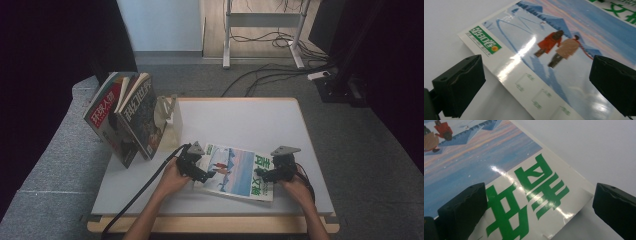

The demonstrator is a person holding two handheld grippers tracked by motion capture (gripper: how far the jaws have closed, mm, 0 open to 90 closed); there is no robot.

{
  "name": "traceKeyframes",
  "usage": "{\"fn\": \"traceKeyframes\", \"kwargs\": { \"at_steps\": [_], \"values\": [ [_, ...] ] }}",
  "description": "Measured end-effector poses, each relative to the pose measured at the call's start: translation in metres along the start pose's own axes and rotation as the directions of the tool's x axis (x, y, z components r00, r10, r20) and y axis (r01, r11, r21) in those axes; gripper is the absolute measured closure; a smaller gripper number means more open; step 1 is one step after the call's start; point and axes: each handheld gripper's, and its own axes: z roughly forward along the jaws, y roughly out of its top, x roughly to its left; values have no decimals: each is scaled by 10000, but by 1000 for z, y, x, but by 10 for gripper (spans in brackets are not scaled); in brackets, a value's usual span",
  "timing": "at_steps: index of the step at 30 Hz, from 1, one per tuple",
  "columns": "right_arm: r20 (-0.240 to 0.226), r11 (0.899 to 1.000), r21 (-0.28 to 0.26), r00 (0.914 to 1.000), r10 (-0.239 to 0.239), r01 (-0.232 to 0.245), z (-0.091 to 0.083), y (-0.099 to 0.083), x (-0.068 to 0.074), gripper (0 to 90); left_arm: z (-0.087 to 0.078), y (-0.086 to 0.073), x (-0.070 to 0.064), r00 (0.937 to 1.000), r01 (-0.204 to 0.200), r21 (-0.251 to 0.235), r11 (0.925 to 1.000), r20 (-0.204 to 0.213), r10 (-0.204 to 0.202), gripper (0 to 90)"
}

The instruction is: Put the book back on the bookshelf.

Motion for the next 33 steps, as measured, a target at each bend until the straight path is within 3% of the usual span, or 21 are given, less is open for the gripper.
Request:
{"fn": "traceKeyframes", "kwargs": {
  "at_steps": [6,9,11,13,17,21,24,26,33],
  "values": [
    [33,10000,27,10000,-67,67,-8,-7,7,0,6,13,16,9997,139,-120,9998,221,-136,17],
    [97,9999,20,9999,-100,100,-13,-11,11,0,9,17,21,9997,-25,-130,9999,238,28,21],
    [111,9999,22,9999,-113,112,-17,-14,14,0,12,19,26,9992,150,-155,9998,378,-144,28],
    [95,10000,28,9999,-94,94,-21,-18,16,0,16,22,29,9995,124,-97,9999,277,-122,28],
    [10,10000,-36,10000,-74,74,-27,-25,23,0,23,26,33,9988,291,-374,9989,404,-275,29],
    [-24,10000,-84,10000,9,-9,-32,-32,28,0,33,29,36,9997,-67,-5,10000,227,67,28],
    [-26,9999,-109,10000,10,-11,-37,-37,33,0,39,30,39,9988,175,-207,9996,467,-165,29],
    [-66,9999,-129,10000,4,-5,-40,-39,35,0,43,30,41,9982,230,-82,9997,549,-225,29],
    [-453,9998,-188,9990,59,-68,-46,-49,43,0,52,37,39,9982,23,-109,9999,593,-16,32]
  ]
}}
